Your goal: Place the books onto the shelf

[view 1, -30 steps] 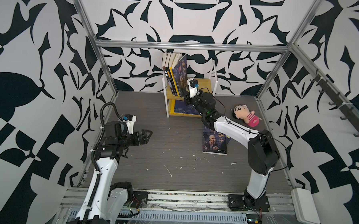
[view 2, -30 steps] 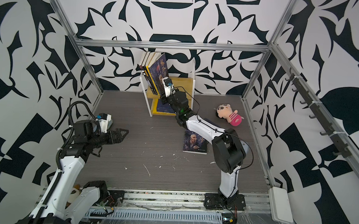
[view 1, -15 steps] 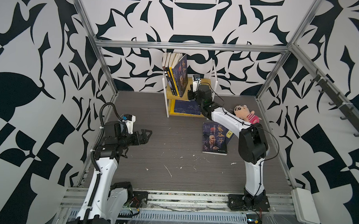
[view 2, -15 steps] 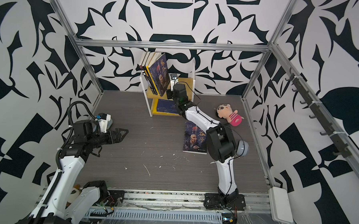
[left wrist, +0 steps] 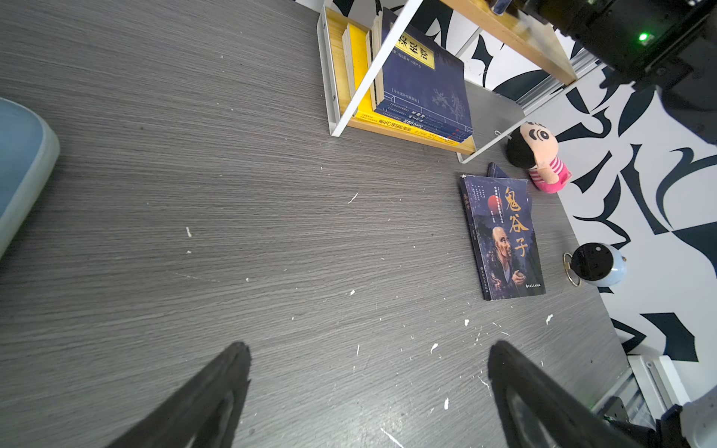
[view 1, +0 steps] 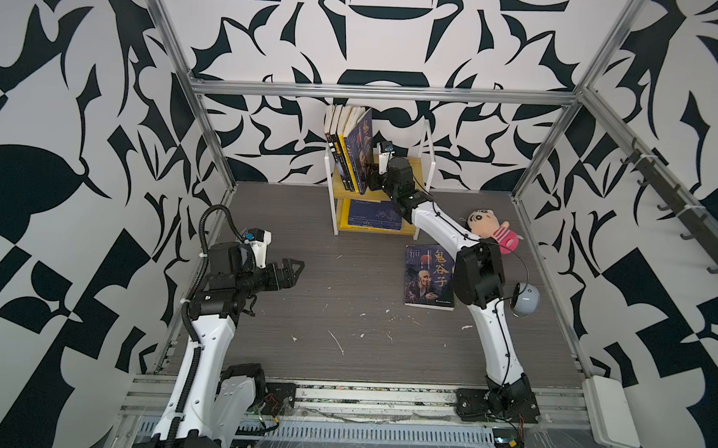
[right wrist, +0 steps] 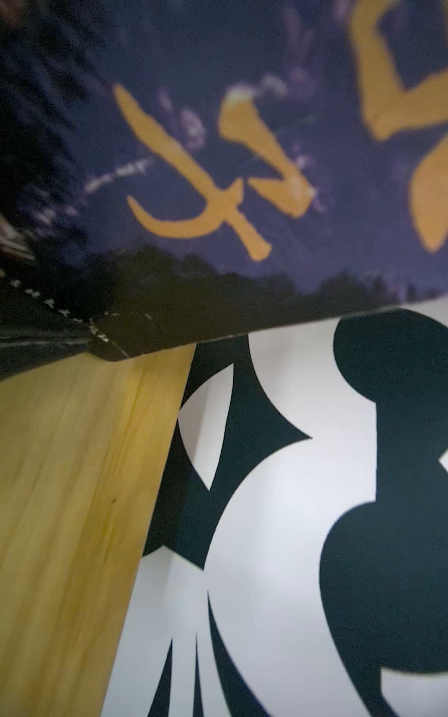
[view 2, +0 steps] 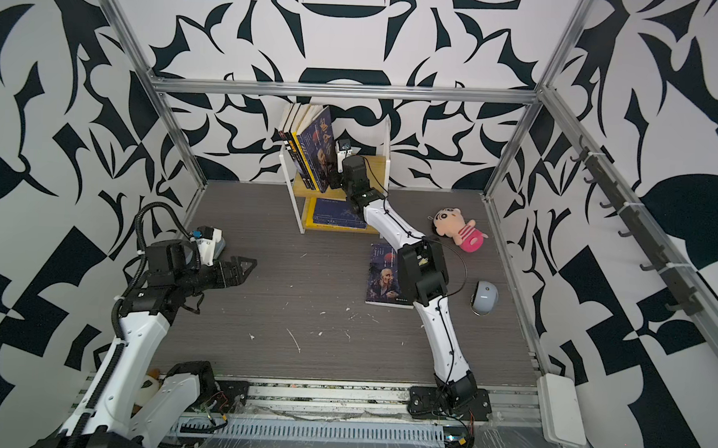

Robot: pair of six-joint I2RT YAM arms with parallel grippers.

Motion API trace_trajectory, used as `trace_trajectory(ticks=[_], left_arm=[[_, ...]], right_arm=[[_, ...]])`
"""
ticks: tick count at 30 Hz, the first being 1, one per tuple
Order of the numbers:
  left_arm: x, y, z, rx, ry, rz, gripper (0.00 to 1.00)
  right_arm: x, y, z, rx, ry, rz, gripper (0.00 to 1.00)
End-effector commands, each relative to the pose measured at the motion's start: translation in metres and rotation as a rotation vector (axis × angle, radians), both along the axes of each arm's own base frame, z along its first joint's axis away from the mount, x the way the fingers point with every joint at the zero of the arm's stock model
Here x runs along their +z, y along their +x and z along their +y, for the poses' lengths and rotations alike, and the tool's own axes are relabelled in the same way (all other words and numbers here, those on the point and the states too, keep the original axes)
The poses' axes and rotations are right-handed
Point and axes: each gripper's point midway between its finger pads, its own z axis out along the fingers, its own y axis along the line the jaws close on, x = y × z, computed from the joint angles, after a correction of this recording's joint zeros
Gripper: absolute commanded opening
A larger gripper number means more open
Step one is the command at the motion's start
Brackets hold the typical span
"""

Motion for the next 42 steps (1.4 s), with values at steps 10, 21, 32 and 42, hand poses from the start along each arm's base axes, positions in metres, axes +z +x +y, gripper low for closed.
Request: trace_trajectory(ticks=[10,21,32,42], left_arm=[[0.006,-0.002,-0.004,-0.019,-0.003,-0.012,1.00],[0.006,-0.003,-0.005,-0.022,-0.003,-0.015,1.00],[0.006,-0.004,-0.008,-0.030,-0.022,-0.015,0.99],[0.004,-0.003,-0.004,-0.018,-0.014,-0.009,1.00]], right_arm=[[0.052,-0.013,0.021,0.139,0.050,-0.081,0.00],[0.105,-0.055,-0.011,0.188,-0.028,-0.132,0.18],[0.099,-0.111,-0.006,0.422,-0.090,-0.101,0.48],[0.090,-0.123,0.017,0.589,-0.069,-0.115,0.95]])
